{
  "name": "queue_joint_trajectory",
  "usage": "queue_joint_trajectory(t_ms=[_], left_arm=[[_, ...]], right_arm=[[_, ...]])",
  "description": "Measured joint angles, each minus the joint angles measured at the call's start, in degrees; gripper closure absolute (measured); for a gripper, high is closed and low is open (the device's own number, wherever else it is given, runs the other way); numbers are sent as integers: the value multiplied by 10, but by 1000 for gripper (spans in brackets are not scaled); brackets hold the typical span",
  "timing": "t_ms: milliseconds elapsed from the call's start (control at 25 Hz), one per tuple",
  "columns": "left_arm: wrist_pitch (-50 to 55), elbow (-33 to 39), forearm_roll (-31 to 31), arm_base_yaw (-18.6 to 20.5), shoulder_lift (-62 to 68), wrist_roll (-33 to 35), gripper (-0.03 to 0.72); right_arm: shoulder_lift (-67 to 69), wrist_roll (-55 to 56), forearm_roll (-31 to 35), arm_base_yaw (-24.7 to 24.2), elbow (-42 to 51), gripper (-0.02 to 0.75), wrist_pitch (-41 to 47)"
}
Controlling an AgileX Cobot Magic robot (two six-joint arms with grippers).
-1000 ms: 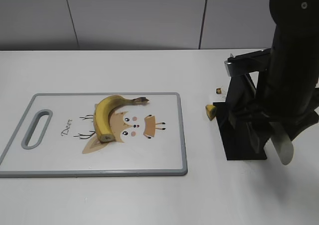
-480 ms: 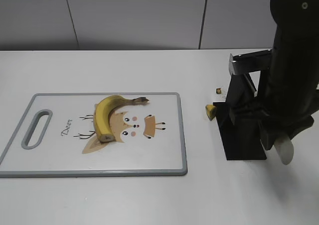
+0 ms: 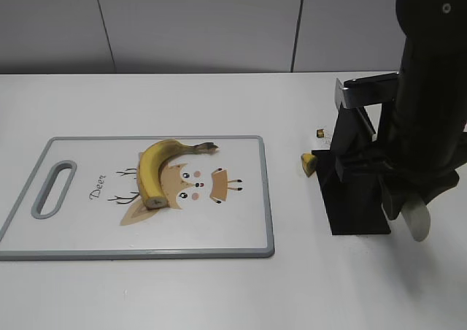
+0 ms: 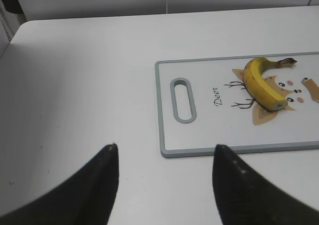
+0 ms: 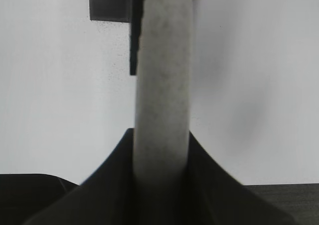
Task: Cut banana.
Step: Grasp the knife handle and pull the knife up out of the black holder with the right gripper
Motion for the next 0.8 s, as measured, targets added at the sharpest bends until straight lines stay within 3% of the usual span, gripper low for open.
queue_joint_trajectory(t_ms=[800], left_arm=[[0, 0, 1, 0, 0, 0, 131]], right_arm=[[-71, 24, -10, 0, -9, 577, -4]])
